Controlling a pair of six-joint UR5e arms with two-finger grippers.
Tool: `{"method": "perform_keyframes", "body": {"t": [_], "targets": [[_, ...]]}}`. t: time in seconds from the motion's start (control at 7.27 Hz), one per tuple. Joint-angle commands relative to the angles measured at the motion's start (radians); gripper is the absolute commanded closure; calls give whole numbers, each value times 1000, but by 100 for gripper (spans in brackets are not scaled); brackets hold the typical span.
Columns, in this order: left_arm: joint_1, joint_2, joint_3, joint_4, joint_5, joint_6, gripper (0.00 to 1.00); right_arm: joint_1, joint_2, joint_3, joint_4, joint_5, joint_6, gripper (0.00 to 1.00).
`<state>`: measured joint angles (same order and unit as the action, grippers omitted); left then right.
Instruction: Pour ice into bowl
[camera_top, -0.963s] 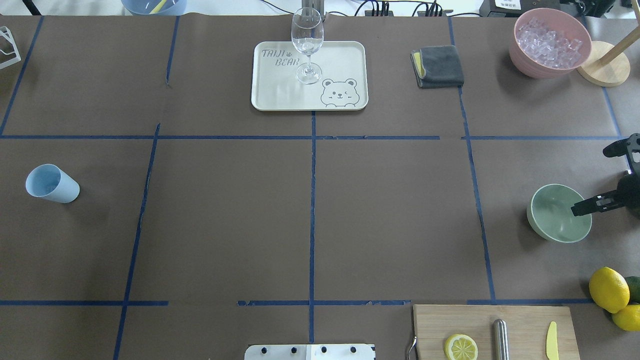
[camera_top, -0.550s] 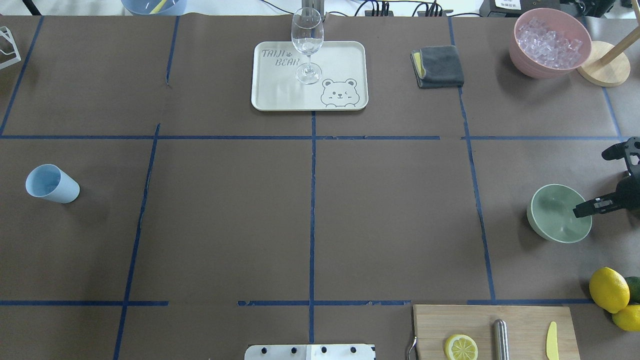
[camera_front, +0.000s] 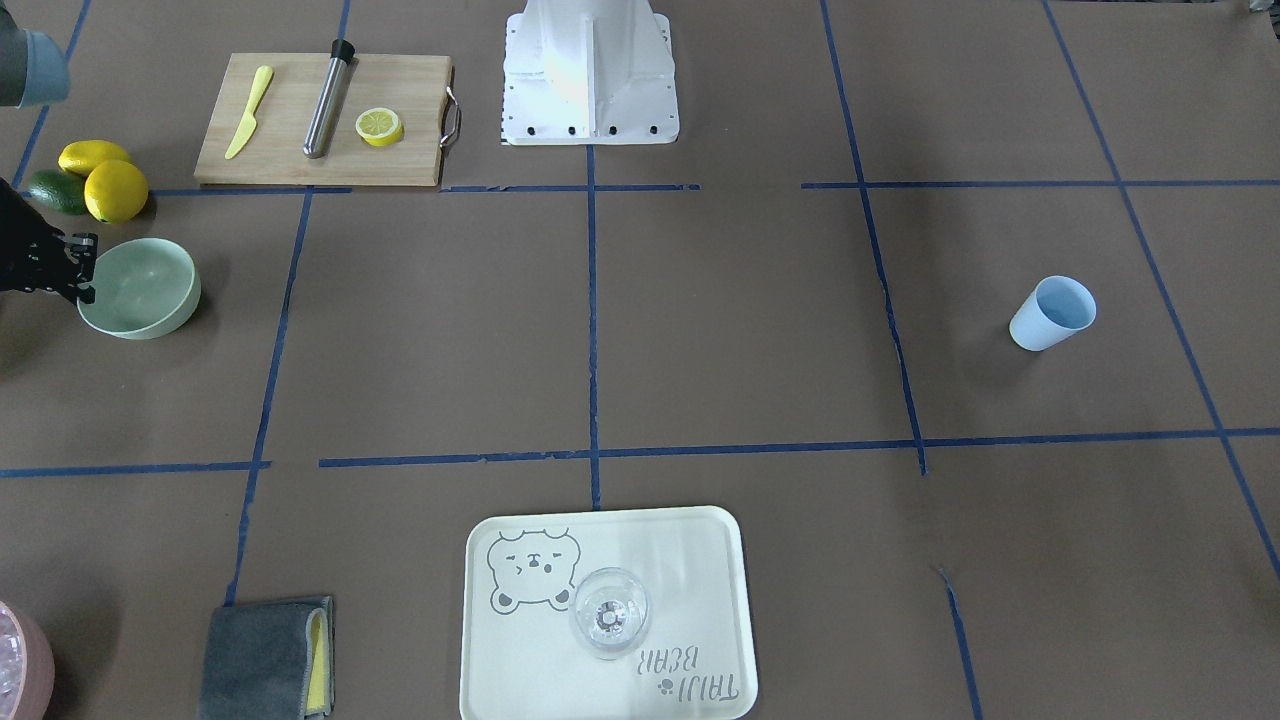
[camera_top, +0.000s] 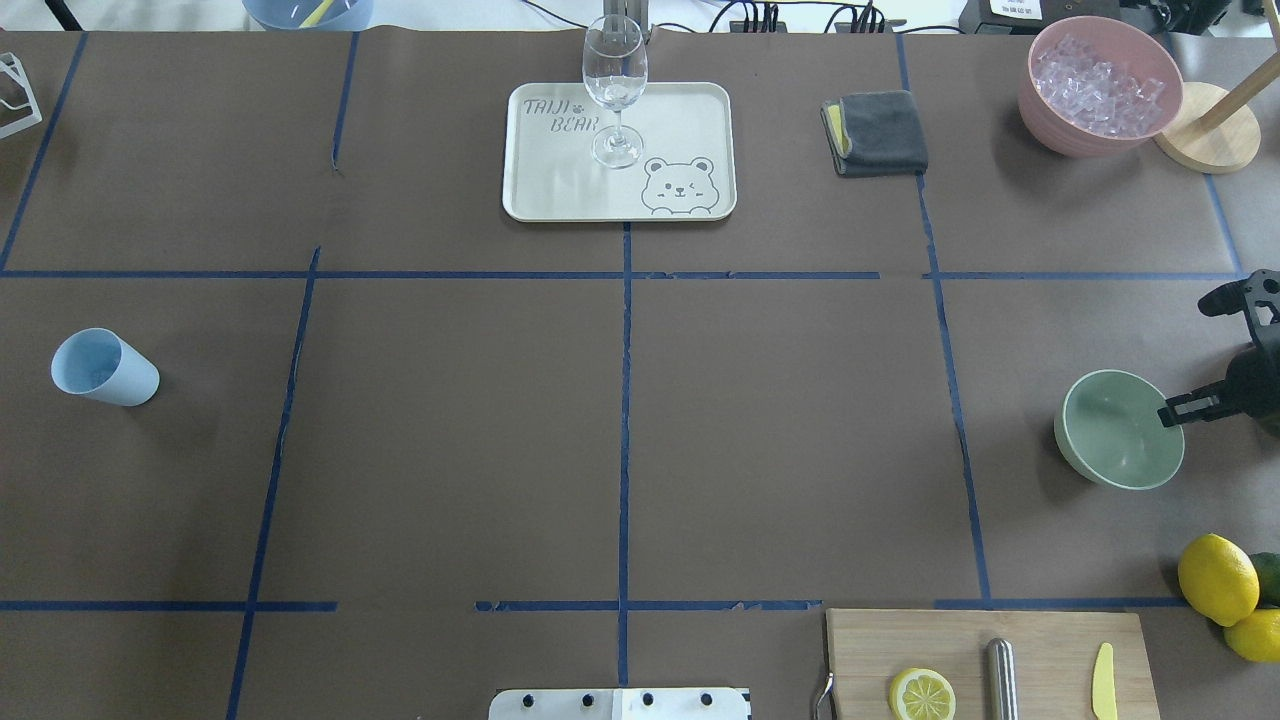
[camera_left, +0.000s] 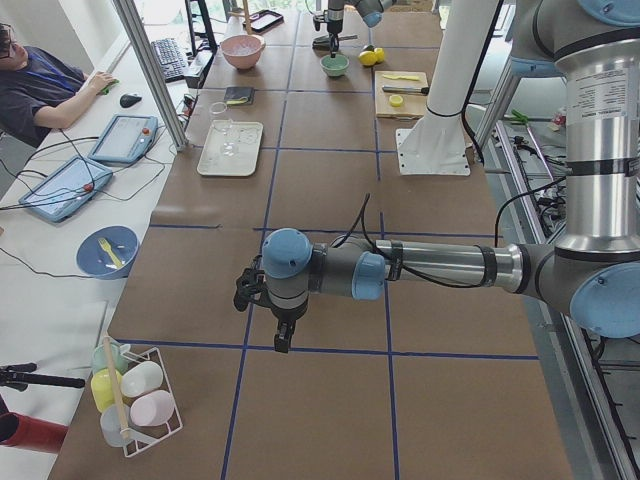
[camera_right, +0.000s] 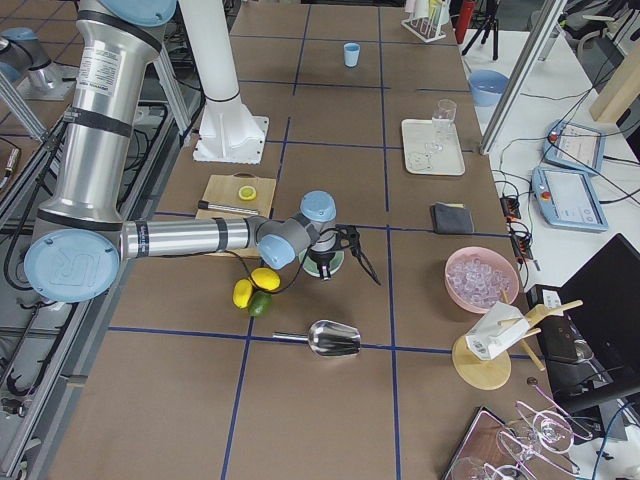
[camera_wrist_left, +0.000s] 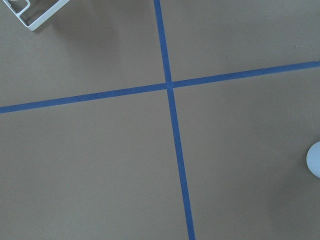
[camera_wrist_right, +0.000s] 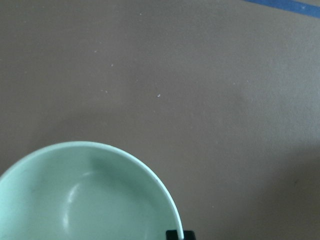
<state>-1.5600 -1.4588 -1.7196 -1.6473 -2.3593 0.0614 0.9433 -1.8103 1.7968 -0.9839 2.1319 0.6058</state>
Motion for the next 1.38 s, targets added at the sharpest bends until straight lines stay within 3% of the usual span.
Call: {"method": "perform_keyframes", "body": {"t": [0.0, 0.28, 0.83, 1.1, 1.24], "targets": [[0, 0, 0, 0, 0, 0, 0, 0, 2, 59, 1, 8, 5, 100], [0, 0, 0, 0, 0, 0, 0, 0, 15, 168, -2, 66, 53, 100], [0, 0, -2, 0, 0, 0, 0, -99, 340, 177, -126, 62, 361, 100], [0, 0, -2, 0, 0, 0, 0, -226, 493, 181, -278, -62, 461, 100], [0, 2, -2, 0, 0, 0, 0, -303, 594, 176, -421, -119, 520, 100]]}}
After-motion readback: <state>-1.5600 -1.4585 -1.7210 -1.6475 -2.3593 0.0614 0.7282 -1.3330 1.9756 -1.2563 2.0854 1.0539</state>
